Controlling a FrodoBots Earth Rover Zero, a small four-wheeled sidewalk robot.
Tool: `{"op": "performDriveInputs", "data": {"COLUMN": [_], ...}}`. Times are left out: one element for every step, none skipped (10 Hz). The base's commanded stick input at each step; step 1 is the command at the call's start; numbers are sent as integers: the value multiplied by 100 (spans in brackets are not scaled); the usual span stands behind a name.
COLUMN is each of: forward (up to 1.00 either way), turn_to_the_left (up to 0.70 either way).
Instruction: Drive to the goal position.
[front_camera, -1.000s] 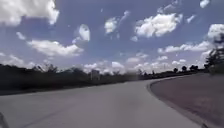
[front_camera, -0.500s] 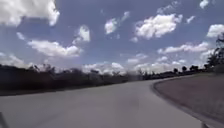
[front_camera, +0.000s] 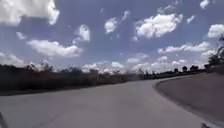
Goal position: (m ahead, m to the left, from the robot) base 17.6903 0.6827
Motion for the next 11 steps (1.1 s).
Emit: {"op": "performDriveInputs", "data": {"forward": [85,85,85,85,85,85,85,85,85,85,85], "turn_to_the_left": [0,0,0,0,0,0,0,0,0,0,0]}}
